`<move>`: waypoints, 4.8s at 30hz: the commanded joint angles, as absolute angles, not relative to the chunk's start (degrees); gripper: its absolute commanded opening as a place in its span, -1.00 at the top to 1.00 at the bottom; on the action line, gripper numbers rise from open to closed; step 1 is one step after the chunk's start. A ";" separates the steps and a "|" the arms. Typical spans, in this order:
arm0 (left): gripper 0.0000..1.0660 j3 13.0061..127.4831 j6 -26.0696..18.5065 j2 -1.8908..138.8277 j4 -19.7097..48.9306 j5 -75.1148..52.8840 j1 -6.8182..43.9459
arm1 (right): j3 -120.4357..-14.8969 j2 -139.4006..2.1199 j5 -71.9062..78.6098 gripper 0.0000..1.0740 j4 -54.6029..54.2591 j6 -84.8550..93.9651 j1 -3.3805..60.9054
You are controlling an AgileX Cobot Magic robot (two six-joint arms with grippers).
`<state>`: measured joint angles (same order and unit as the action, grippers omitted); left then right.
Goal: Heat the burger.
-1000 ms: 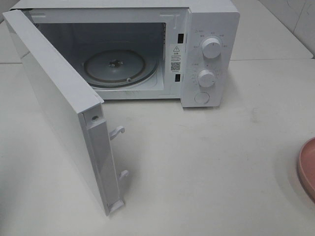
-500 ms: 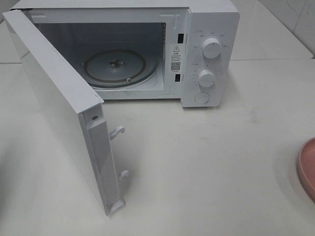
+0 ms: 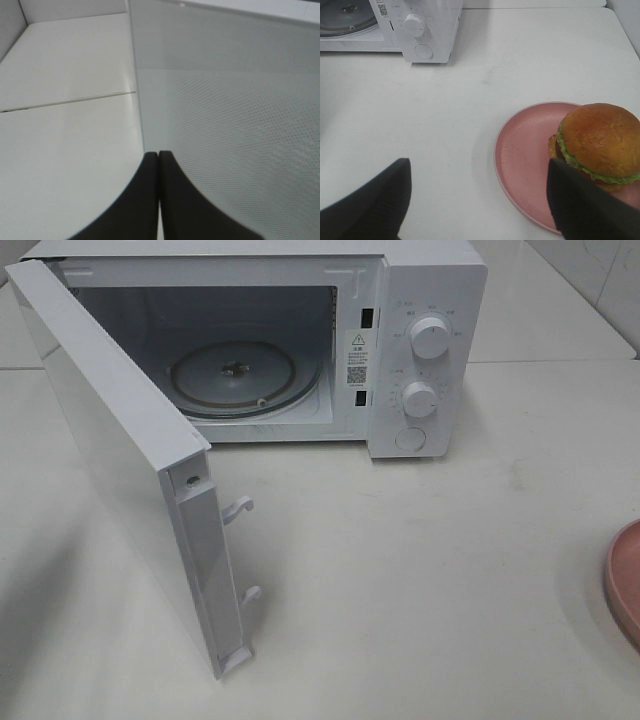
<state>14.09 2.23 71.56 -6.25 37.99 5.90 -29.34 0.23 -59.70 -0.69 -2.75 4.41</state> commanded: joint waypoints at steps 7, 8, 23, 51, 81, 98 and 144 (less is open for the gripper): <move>1.00 17.76 4.35 80.62 -6.70 44.58 11.92 | -29.39 1.78 -59.36 -0.29 -0.97 -2.06 4.07; 1.00 18.56 4.35 82.16 -6.70 44.98 12.95 | -29.39 1.78 -59.36 -0.29 -0.97 -2.06 4.07; 1.00 26.64 4.35 90.81 -5.21 45.09 20.97 | -29.39 1.78 -59.36 -0.29 -0.97 -2.06 4.07; 1.00 50.99 -2.06 107.89 12.15 41.20 35.98 | -29.39 1.78 -59.36 -0.29 -0.97 -2.06 4.07; 1.00 67.61 -11.80 116.08 22.46 29.05 40.11 | -29.39 1.78 -59.36 -0.29 -0.97 -2.06 4.07; 0.14 56.21 -11.80 102.56 22.12 2.64 44.52 | -29.39 1.78 -59.36 -0.29 -0.97 -2.06 4.07; -0.88 35.41 1.72 46.18 2.23 -59.82 -0.63 | -29.39 1.78 -59.36 -0.29 -0.97 -2.06 4.07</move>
